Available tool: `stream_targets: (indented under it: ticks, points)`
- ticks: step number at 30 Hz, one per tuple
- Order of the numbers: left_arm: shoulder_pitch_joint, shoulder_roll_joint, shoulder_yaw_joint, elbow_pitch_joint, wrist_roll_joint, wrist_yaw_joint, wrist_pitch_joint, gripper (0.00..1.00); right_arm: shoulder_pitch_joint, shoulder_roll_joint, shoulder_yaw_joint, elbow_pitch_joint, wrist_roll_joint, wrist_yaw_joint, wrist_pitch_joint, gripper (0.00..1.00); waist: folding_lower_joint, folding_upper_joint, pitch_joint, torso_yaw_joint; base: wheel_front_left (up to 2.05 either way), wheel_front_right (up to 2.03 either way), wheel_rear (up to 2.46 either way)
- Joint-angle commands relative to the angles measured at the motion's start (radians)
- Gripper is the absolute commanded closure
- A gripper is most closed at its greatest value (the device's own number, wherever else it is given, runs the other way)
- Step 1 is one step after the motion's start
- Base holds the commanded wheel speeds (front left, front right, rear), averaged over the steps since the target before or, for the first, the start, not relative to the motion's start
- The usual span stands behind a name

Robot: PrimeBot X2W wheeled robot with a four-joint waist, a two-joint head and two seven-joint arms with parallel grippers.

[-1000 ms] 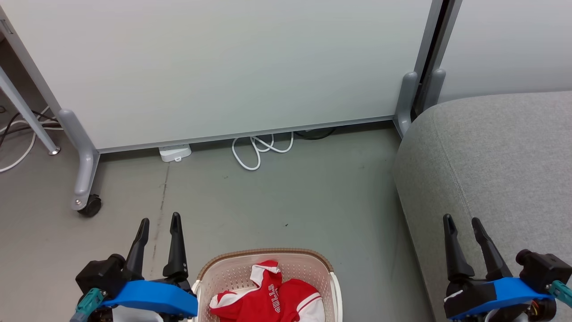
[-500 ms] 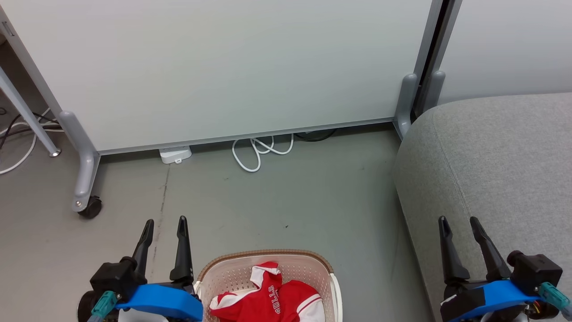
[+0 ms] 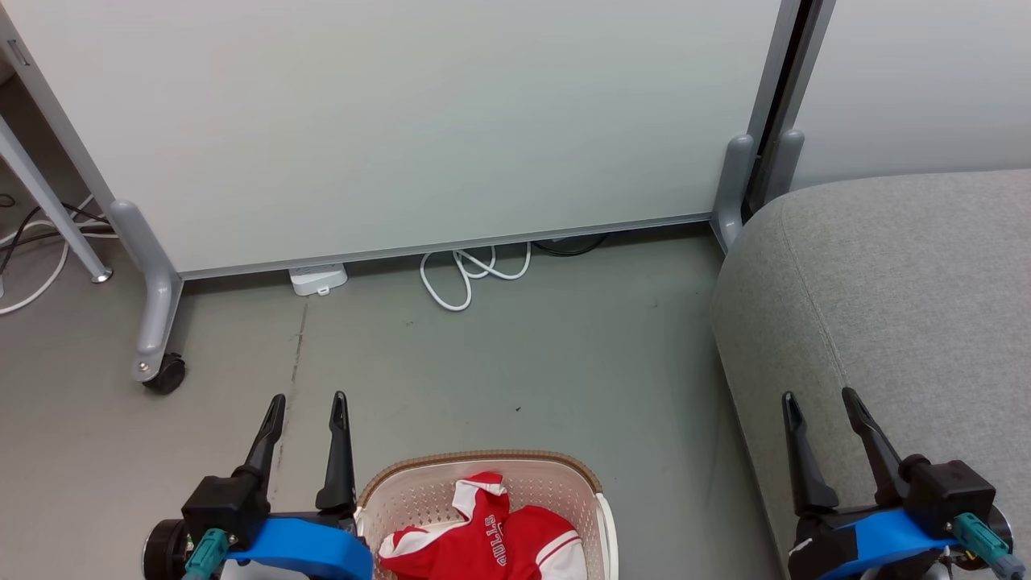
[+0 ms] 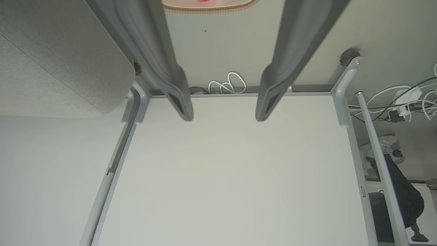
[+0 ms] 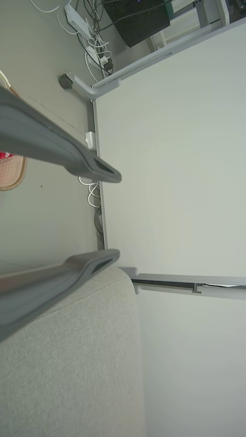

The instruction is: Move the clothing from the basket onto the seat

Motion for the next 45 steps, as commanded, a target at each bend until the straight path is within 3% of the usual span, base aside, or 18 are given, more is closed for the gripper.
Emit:
stream_targets:
  ticks: [1, 14, 30, 38, 45]
  points:
    - [-0.001, 0.000, 0.001, 0.000, 0.019, -0.002, -0.007, 0.00, 0.008, -0.006, 0.002, -0.007, -0.023, 0.002, -0.009, 0.00, 0.0000, 0.0000, 0.000, -0.001, 0.00, 0.00, 0.00]
    - [0.000, -0.006, 0.000, -0.002, 0.098, -0.008, -0.031, 0.00, 0.015, -0.007, 0.006, -0.012, -0.109, 0.002, -0.032, 0.00, 0.0000, 0.0000, -0.001, 0.002, 0.00, 0.00, 0.00]
    - [0.003, -0.011, 0.010, 0.003, 0.099, -0.016, -0.030, 0.00, 0.014, -0.007, 0.011, -0.007, -0.099, 0.002, -0.031, 0.00, 0.0000, 0.0000, 0.000, 0.001, 0.00, 0.00, 0.00]
    - [0.010, -0.004, 0.014, 0.074, 0.106, -0.021, -0.029, 0.00, -0.013, -0.006, 0.065, -0.021, -0.102, 0.002, -0.031, 0.00, 0.0000, 0.0000, 0.045, -0.069, 0.00, 0.00, 0.00]
    - [-0.104, 0.027, -0.009, 0.278, 0.125, -0.033, -0.027, 0.00, -0.069, -0.006, 0.103, -0.069, -0.093, 0.002, -0.031, 0.00, 0.0000, 0.0000, 0.208, -0.177, 0.00, 0.00, 0.00]
